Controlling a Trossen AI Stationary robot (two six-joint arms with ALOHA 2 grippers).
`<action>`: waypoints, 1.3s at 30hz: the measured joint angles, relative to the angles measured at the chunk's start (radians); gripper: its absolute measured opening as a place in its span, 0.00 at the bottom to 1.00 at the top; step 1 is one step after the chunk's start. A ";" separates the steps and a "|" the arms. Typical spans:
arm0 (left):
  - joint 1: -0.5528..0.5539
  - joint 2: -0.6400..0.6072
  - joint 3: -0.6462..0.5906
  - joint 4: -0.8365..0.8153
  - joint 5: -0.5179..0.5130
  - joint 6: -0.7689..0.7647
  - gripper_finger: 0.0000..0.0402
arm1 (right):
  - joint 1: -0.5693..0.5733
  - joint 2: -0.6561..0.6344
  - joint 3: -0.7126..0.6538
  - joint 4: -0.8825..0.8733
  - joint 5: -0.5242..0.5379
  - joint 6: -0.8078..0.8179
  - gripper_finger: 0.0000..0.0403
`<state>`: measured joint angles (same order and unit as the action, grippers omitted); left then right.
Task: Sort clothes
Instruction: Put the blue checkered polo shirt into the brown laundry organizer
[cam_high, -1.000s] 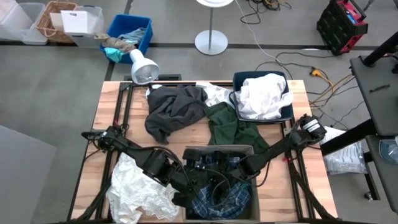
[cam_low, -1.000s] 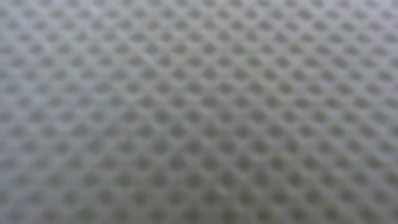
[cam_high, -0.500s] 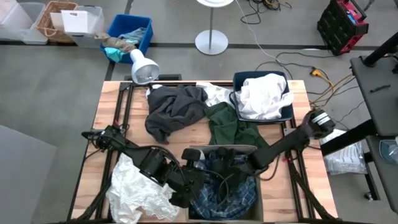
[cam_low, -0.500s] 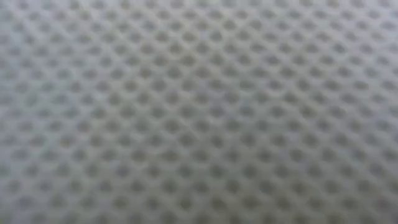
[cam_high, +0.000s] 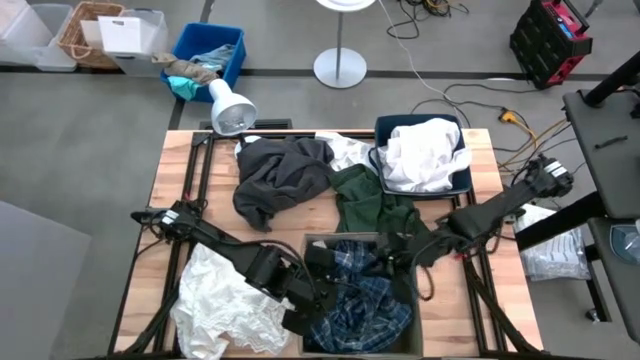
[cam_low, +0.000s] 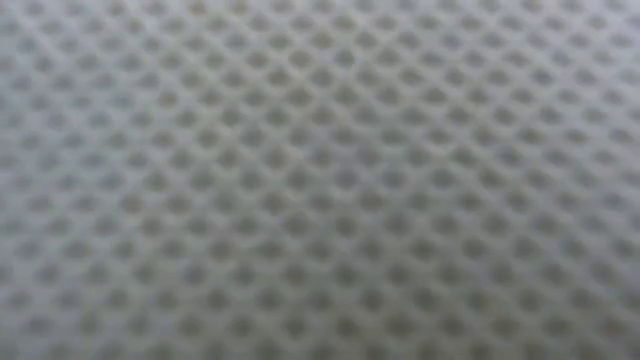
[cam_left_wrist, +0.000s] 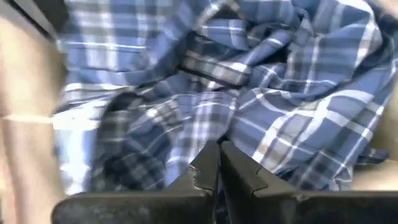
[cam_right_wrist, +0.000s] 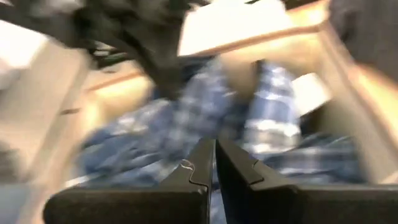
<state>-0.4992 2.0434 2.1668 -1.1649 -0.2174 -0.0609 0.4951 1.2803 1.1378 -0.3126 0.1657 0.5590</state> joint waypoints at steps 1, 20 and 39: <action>0.006 0.000 -0.016 0.021 0.015 0.011 0.00 | 0.002 -0.014 0.000 0.004 -0.050 0.009 0.03; 0.085 -0.010 -0.315 0.344 0.202 0.044 0.00 | 0.108 0.191 0.004 -0.345 -0.110 0.116 0.03; 0.101 -0.007 -0.378 0.384 0.228 0.035 0.00 | 0.107 0.273 0.014 -0.366 -0.079 0.158 0.03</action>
<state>-0.3982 2.0361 1.7884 -0.7814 0.0103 -0.0258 0.6022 1.5537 1.1515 -0.6784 0.0868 0.7171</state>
